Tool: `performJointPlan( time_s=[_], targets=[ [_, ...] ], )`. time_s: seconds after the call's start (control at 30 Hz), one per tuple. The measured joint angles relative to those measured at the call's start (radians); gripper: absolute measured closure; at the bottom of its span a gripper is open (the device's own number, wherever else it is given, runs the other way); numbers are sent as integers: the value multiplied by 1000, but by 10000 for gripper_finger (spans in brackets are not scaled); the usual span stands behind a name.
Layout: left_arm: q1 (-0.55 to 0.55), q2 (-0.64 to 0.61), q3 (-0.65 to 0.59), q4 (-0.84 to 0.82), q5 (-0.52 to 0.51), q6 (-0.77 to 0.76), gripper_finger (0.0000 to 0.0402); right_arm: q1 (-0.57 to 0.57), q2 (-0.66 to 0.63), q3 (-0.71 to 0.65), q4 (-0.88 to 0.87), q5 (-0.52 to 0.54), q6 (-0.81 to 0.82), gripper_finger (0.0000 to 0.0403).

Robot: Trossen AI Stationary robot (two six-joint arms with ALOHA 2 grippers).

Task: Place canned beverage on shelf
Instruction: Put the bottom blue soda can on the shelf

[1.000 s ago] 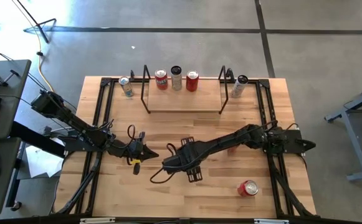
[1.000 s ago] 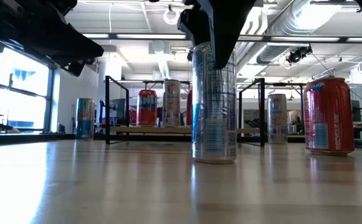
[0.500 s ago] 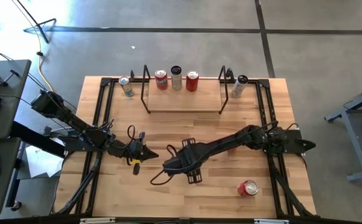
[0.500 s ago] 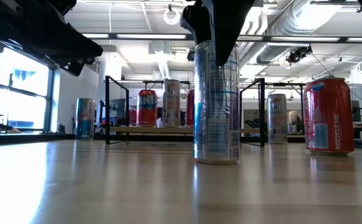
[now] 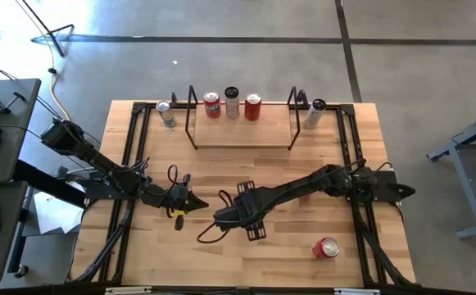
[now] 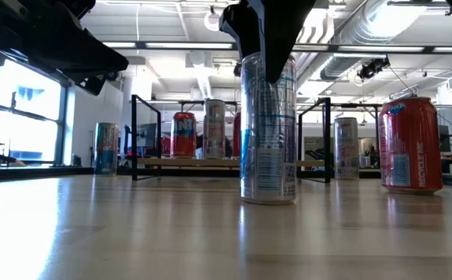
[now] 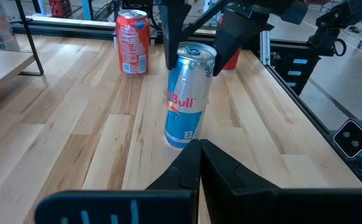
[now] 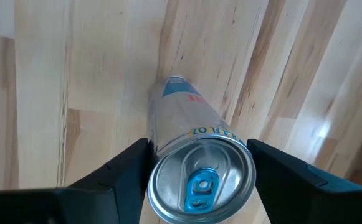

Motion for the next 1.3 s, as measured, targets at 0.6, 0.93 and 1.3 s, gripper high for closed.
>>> performJointPlan(
  time_s=[0.6, 0.93, 1.3],
  targets=[
    [0, 0, 0, 0, 0, 0, 401, 13, 0, 0, -3, 52, 176, 96],
    [0, 0, 0, -12, 0, 0, 402, 13, 0, -1, -4, 79, 344, 96],
    [0, 0, 0, -24, 0, -9, 402, 50, -30, -2, 81, 189, 365, 96]
  ],
)
